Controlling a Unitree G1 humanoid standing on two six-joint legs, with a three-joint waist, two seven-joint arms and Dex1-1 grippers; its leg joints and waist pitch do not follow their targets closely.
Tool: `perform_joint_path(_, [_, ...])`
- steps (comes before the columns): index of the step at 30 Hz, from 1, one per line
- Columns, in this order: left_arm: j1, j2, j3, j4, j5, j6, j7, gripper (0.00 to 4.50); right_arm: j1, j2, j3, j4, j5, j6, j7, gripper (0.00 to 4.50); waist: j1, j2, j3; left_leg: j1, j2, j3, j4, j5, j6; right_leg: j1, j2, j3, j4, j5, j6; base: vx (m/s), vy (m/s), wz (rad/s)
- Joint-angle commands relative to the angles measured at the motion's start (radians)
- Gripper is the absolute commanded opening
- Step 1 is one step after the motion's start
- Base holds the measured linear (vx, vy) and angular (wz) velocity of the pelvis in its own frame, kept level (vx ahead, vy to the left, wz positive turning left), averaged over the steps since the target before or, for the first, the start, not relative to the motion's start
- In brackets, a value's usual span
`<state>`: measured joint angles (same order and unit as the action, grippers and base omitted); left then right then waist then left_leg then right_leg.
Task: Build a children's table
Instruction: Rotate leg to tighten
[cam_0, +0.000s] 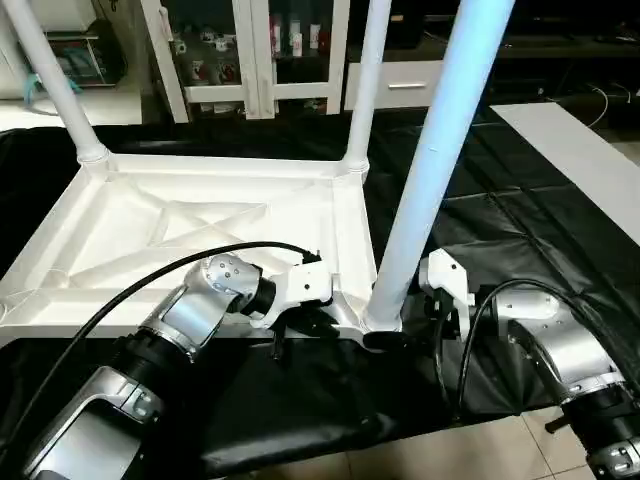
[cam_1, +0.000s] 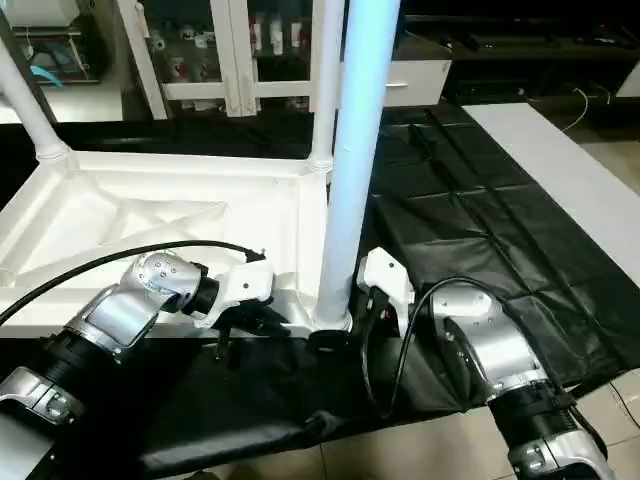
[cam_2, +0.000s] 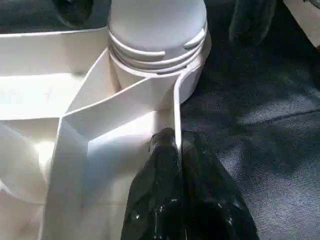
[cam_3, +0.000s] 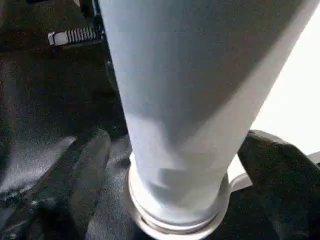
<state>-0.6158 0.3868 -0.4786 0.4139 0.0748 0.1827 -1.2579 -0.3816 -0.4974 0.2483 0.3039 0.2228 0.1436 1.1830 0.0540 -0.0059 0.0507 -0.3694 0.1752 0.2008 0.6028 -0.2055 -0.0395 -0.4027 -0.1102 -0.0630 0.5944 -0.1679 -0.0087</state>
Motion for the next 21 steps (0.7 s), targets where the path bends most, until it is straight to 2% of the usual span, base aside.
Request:
perform_joint_path(1, [0.023, 0.003, -0.053, -0.007, 0.026, 0.011, -0.034, 0.0, -0.011, -0.014, 0.011, 0.018, -0.014, -0.004, 0.017, 3.98, -0.004, -0.011, -0.064, 0.014, 0.058, -0.021, -0.077, -0.157, 0.071, 0.042, -0.046, 0.041, -0.055, -0.169, -0.252, 0.0, 0.0, 0.0])
perform_joint_path(2, [0.025, 0.004, -0.053, -0.008, 0.026, 0.011, -0.035, 0.0, -0.01, -0.013, 0.013, 0.02, -0.016, -0.004, 0.021, 3.89, -0.004, -0.015, -0.064, 0.014, 0.059, -0.02, -0.077, -0.156, 0.071, 0.042, -0.046, 0.041, -0.056, -0.173, -0.252, 0.0, 0.0, 0.0])
perform_joint_path(9, [0.026, 0.005, -0.053, -0.009, 0.026, 0.011, -0.035, 0.0, -0.01, -0.013, 0.014, 0.021, -0.017, -0.005, 0.023, 3.8, -0.002, -0.013, -0.064, 0.016, 0.059, -0.022, -0.078, -0.168, 0.062, 0.042, -0.045, 0.041, -0.057, -0.199, -0.241, 0.0, 0.0, 0.0])
perform_joint_path(11, [0.027, 0.005, -0.052, -0.01, 0.027, 0.011, -0.036, 0.0, -0.008, -0.014, 0.018, 0.021, -0.02, -0.006, 0.027, 3.48, -0.002, -0.013, -0.064, 0.016, 0.059, -0.022, -0.077, -0.164, 0.064, 0.042, -0.045, 0.041, -0.056, -0.194, -0.242, 0.0, 0.0, 0.0])
perform_joint_path(12, [0.028, 0.007, -0.052, -0.009, 0.028, 0.011, -0.036, 0.0, -0.008, -0.014, 0.021, 0.026, -0.023, -0.01, 0.031, 3.48, -0.002, -0.01, -0.064, 0.016, 0.059, -0.022, -0.077, -0.16, 0.065, 0.042, -0.045, 0.041, -0.056, -0.188, -0.244, 0.0, 0.0, 0.0])
perform_joint_path(18, [0.028, 0.014, -0.057, -0.012, 0.03, 0.014, -0.04, 0.0, -0.012, -0.012, 0.029, 0.045, -0.033, -0.023, 0.049, 2.96, -0.001, -0.012, -0.065, 0.017, 0.058, -0.021, -0.076, -0.158, 0.066, 0.042, -0.044, 0.04, -0.055, -0.181, -0.249, 0.0, 0.0, 0.0])
perform_joint_path(19, [0.028, 0.013, -0.057, -0.013, 0.03, 0.016, -0.04, 0.0, -0.011, -0.012, 0.029, 0.049, -0.035, -0.025, 0.05, 2.76, -0.001, -0.011, -0.065, 0.016, 0.059, -0.021, -0.076, -0.157, 0.067, 0.042, -0.044, 0.04, -0.055, -0.179, -0.249, 0.0, 0.0, 0.0])
perform_joint_path(21, [0.03, 0.011, -0.057, -0.014, 0.03, 0.019, -0.038, 0.0, -0.012, -0.007, 0.027, 0.06, -0.036, -0.025, 0.041, 2.7, -0.001, -0.012, -0.066, 0.016, 0.058, -0.021, -0.076, -0.153, 0.068, 0.043, -0.044, 0.04, -0.054, -0.17, -0.252, 0.0, 0.0, 0.0])
